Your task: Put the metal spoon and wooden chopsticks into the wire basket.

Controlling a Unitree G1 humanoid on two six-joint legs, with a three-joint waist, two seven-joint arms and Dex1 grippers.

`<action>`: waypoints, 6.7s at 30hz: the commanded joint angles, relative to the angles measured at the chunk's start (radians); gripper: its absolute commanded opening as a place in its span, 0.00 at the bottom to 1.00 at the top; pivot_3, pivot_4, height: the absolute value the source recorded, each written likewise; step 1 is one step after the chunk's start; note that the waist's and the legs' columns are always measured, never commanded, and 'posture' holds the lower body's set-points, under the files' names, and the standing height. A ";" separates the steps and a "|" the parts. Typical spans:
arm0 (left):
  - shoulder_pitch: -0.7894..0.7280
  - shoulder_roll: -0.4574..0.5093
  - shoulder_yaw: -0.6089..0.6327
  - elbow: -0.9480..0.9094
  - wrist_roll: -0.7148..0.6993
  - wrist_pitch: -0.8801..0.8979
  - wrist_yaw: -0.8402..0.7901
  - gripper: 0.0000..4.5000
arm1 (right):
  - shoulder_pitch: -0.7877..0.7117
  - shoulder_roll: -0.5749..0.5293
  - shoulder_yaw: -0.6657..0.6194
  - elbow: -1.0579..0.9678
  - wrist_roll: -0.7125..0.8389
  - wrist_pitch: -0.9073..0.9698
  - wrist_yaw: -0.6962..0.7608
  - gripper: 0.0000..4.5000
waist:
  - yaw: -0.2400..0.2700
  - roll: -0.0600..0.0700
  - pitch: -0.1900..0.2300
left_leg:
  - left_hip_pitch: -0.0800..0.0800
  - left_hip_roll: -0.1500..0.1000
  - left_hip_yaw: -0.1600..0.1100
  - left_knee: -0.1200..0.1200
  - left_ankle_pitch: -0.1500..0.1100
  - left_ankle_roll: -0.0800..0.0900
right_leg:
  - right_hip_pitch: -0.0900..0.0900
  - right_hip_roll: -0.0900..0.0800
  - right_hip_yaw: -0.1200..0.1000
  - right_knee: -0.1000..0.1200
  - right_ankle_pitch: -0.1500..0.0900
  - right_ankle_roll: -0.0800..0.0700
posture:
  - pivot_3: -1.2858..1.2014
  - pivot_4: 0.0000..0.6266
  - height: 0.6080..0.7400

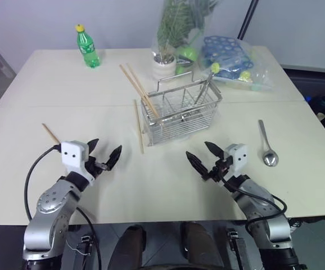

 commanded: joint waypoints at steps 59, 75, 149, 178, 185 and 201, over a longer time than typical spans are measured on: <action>-0.276 0.439 0.089 -0.127 -0.554 0.277 -0.445 0.99 | -0.063 -0.060 -0.098 -0.048 0.064 0.077 -0.008 1.00 | -0.004 0.002 0.001 | 0.000 0.000 0.000 0.000 0.000 0.000 | 0.000 0.000 0.000 0.001 0.000 0.000 | 0.52 0.24 1.00; -0.222 0.377 0.042 -0.120 -0.518 0.231 -0.483 0.99 | -0.188 -0.499 -0.348 0.130 0.152 0.293 0.143 1.00 | -0.001 0.002 0.001 | 0.000 0.000 0.002 0.000 0.000 0.001 | 0.000 0.000 0.001 0.001 0.000 -0.001 | 0.52 0.24 1.00; -0.314 0.361 -0.004 -0.033 -0.428 0.141 -0.572 1.00 | -0.554 -0.486 -0.230 0.790 -0.115 0.426 0.148 0.02 | -0.015 0.002 0.000 | 0.002 0.001 0.007 0.001 -0.001 0.002 | 0.000 0.002 0.009 0.000 0.001 0.002 | 0.52 0.24 1.00; -0.343 0.349 0.125 -0.044 -0.525 0.191 -0.421 1.00 | -1.076 -0.114 -0.221 0.533 -0.120 -0.118 -0.203 0.02 | -0.030 0.005 0.002 | 0.000 0.001 0.010 0.000 -0.001 0.001 | -0.006 0.003 0.012 0.004 0.002 0.004 | 0.52 0.24 1.00; -0.310 0.338 0.140 -0.074 -0.515 0.182 -0.365 1.00 | -1.039 0.049 -0.187 0.460 -0.027 -0.117 -0.182 0.02 | -0.031 0.005 0.002 | 0.000 0.001 0.010 0.000 -0.001 0.001 | -0.007 0.003 0.012 0.006 0.002 0.003 | 0.52 0.24 1.00; -0.317 0.291 0.138 -0.121 -0.525 0.177 -0.237 1.00 | -0.946 0.102 -0.136 0.670 -0.102 -0.335 -0.116 0.02 | -0.033 0.005 0.002 | 0.000 0.001 0.011 0.000 0.000 0.001 | -0.013 0.004 0.015 0.014 0.002 0.003 | 0.52 0.24 1.00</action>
